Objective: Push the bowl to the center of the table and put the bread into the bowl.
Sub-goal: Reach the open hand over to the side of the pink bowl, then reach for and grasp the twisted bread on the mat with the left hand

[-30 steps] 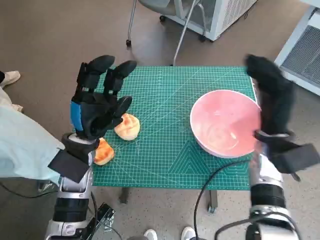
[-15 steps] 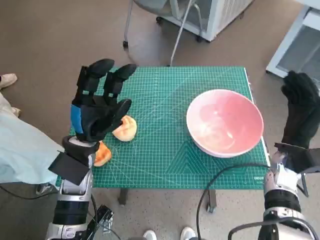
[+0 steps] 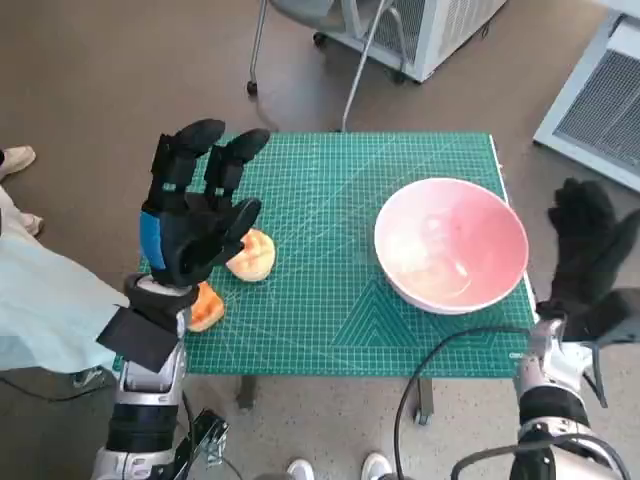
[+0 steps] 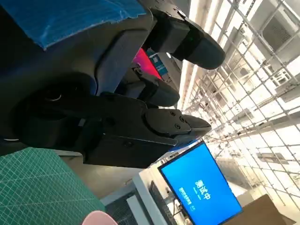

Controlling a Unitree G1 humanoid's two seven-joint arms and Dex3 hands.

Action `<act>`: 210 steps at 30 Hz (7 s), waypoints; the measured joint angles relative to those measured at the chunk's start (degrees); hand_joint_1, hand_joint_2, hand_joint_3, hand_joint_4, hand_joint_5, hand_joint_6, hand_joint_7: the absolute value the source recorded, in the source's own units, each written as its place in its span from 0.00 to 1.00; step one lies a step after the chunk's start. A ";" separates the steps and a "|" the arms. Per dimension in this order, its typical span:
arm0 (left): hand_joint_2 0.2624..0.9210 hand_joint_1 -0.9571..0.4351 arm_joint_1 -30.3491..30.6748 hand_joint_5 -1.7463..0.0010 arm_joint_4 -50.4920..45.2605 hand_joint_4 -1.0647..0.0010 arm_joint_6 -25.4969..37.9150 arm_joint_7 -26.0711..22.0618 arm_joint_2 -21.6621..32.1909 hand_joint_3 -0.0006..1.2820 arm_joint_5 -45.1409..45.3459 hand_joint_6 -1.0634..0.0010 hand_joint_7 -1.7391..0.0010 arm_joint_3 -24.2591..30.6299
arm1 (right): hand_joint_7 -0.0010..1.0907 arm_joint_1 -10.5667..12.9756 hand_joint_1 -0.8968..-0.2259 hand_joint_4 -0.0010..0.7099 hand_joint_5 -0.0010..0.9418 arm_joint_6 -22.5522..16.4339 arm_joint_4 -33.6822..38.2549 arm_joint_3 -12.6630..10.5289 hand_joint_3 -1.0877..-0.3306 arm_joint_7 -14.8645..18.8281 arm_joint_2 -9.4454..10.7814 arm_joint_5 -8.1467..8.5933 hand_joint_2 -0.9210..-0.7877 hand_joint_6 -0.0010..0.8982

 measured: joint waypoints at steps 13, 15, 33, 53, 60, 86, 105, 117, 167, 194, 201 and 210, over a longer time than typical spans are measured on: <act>0.89 0.62 1.94 0.45 -3.36 0.86 2.04 0.01 0.54 0.27 0.04 0.84 0.42 0.51 | 0.35 -0.63 0.58 0.30 0.00 7.68 1.44 -2.72 0.39 3.45 4.80 2.97 0.00 0.18; 0.84 0.62 2.37 0.44 -4.10 0.87 2.49 0.00 0.69 0.32 -0.01 0.84 0.41 0.73 | 0.35 -0.98 0.58 0.30 0.00 8.81 1.56 -3.04 0.39 3.62 5.44 3.24 0.00 0.18; 0.69 0.63 6.99 0.31 -11.60 0.92 7.74 0.56 1.30 0.47 0.11 0.87 0.37 3.18 | 0.54 -8.66 0.65 0.32 0.00 15.43 2.12 -5.59 0.29 3.28 11.61 5.39 0.00 0.08; 0.84 0.63 12.27 0.48 -13.96 0.83 8.15 1.96 2.22 0.33 0.02 0.79 0.48 7.25 | 0.62 -14.80 0.61 0.37 0.01 19.78 3.02 -7.83 0.41 1.28 15.71 5.44 0.00 0.09; 0.90 0.63 13.66 0.51 -14.99 0.81 8.06 2.19 2.29 0.26 0.01 0.77 0.51 7.71 | 0.63 -16.28 0.62 0.38 0.01 20.28 3.12 -7.28 0.41 0.52 16.04 4.73 0.00 0.10; 0.97 0.69 20.63 0.93 -17.07 0.69 9.17 -15.93 29.01 0.05 3.05 0.68 0.80 15.17 | 0.64 -14.89 0.49 0.51 0.04 -8.54 -7.32 10.22 0.42 14.46 9.83 -7.80 0.00 0.10; 0.88 0.77 12.83 1.00 -12.43 0.72 6.09 -32.60 47.98 0.01 13.06 0.60 0.96 4.71 | 0.68 -10.26 0.47 0.52 0.04 -13.51 -15.40 14.06 0.42 20.49 9.70 -5.92 0.00 0.09; 0.87 0.72 3.98 1.00 -4.09 0.71 -3.58 -27.23 47.94 0.00 31.34 0.57 0.98 -7.22 | 0.70 -8.46 0.46 0.52 0.03 -12.64 -17.44 15.44 0.41 19.91 9.60 -6.11 0.00 0.08; 1.00 0.69 -15.70 0.31 26.09 0.51 -10.65 -2.93 41.72 0.09 55.90 0.34 0.32 -31.30 | 0.75 -4.32 0.46 0.52 0.02 -9.10 -22.58 16.20 0.40 19.69 9.78 -3.43 0.00 0.04; 1.00 0.69 -20.51 0.25 29.85 0.50 -17.13 -7.44 45.10 0.05 33.12 0.25 0.44 -18.58 | 0.76 -3.94 0.46 0.53 0.03 -8.98 -22.70 16.17 0.40 19.71 9.73 -1.76 0.00 0.02; 1.00 0.69 -22.36 0.29 22.29 0.49 -14.54 -7.51 45.54 0.06 26.79 0.28 0.37 -11.66 | 0.76 -3.86 0.46 0.53 0.03 -8.64 -23.48 16.16 0.40 19.70 9.70 -1.75 0.00 0.01; 1.00 0.69 -27.16 0.32 18.31 0.47 -12.71 -7.04 42.43 0.06 28.50 0.29 0.34 -11.51 | 0.76 -3.88 0.46 0.53 0.03 -8.63 -23.47 15.93 0.39 19.70 9.50 -1.71 0.00 0.00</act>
